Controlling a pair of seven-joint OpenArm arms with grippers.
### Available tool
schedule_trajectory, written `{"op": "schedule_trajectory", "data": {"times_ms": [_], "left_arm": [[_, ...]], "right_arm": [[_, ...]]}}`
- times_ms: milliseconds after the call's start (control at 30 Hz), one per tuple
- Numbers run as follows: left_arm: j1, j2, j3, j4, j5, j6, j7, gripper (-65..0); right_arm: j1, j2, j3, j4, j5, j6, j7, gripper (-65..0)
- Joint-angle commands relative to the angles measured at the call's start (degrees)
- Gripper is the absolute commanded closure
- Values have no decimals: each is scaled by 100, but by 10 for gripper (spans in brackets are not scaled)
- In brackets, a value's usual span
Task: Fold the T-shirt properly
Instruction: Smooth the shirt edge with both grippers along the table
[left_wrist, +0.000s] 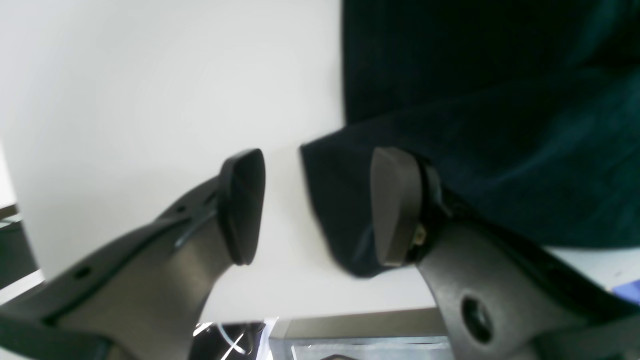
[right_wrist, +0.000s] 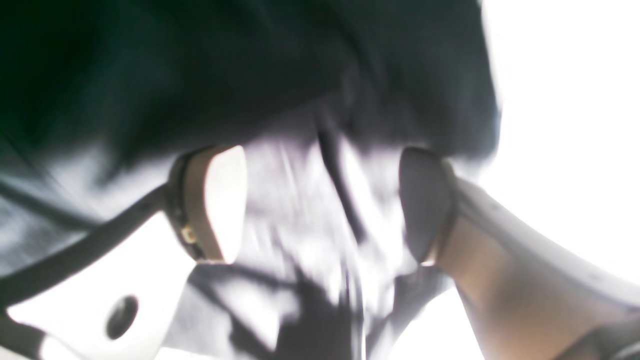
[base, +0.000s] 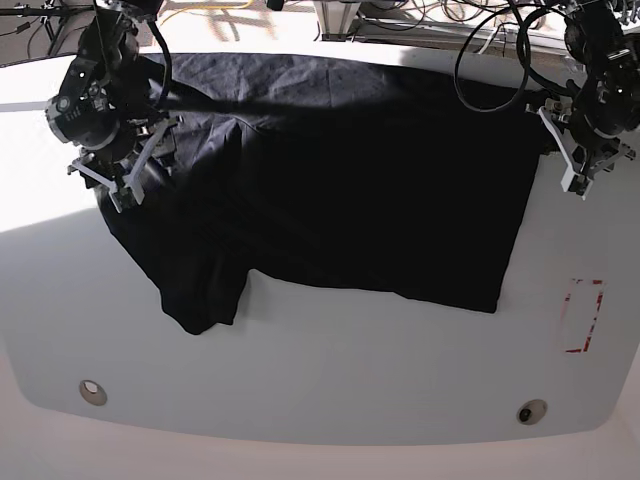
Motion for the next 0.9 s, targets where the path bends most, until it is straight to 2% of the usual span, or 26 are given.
{"op": "schedule_trajectory", "data": {"times_ms": [0, 133, 233, 400, 633, 867], "left_arm": [[-209, 27, 155, 87, -53, -3, -81, -311], [-270, 168, 437, 78, 18, 10, -81, -311], [-270, 300, 657, 69, 361, 194, -90, -311], [-253, 414, 824, -133, 1002, 221, -99, -311], [-200, 291, 744, -792, 1257, 212, -108, -311], [213, 27, 481, -1328, 1249, 212, -732, -311]], "right_arm": [[-456, -207, 646, 52, -69, -14, 151, -433], [-702, -356, 1156, -9, -69, -14, 212, -428], [-852, -365, 1200, -203, -60, -14, 212, -423], [-913, -356, 1208, -449, -60, -14, 230, -422], [-975, -312, 1173, -704, -104, -14, 379, -422], [-975, -40, 1006, -1337, -104, -14, 582, -422]]}}
